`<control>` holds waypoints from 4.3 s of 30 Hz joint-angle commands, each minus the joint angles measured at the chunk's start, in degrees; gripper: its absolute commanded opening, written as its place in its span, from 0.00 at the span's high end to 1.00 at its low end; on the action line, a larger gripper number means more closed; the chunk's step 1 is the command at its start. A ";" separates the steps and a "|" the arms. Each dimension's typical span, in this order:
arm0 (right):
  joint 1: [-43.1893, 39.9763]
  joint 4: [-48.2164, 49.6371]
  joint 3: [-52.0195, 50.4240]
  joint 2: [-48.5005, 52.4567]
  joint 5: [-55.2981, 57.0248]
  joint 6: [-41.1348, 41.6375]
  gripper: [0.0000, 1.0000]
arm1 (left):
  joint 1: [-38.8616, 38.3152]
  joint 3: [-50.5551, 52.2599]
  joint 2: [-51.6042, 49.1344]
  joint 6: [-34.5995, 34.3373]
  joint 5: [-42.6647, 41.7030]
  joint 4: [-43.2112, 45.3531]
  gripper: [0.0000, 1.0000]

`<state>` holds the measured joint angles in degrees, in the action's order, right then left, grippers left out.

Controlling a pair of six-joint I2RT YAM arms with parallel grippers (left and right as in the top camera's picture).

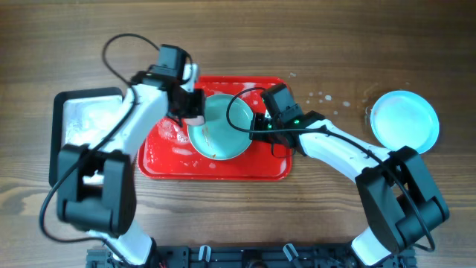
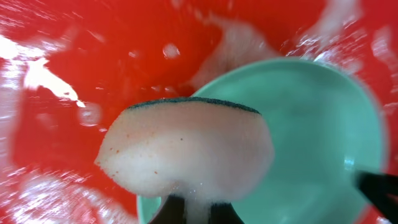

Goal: Clean dirty plates on tray and stack at the side
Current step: 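Scrub the tilted plate's face with the sponge in the left gripper, then keep scrubbing the plate toward its rim with the sponge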

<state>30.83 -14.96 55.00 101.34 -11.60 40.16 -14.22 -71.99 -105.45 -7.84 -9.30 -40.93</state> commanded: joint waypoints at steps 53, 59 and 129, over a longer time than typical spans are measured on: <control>0.63 6.03 1.36 12.68 -5.70 16.44 0.96 | -9.03 -0.24 -9.11 -14.34 9.01 -14.01 0.96; -0.07 5.25 1.36 12.68 -4.48 18.51 0.96 | -7.41 -0.07 -9.11 -33.31 26.16 -12.55 0.96; -0.02 6.36 1.36 12.68 -7.96 15.10 0.96 | -1.81 -11.87 -20.52 1.33 7.34 -10.21 0.96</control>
<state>30.98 -7.42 58.24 110.76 -21.23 55.35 -16.78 -85.43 -120.62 -6.90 -7.35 -46.89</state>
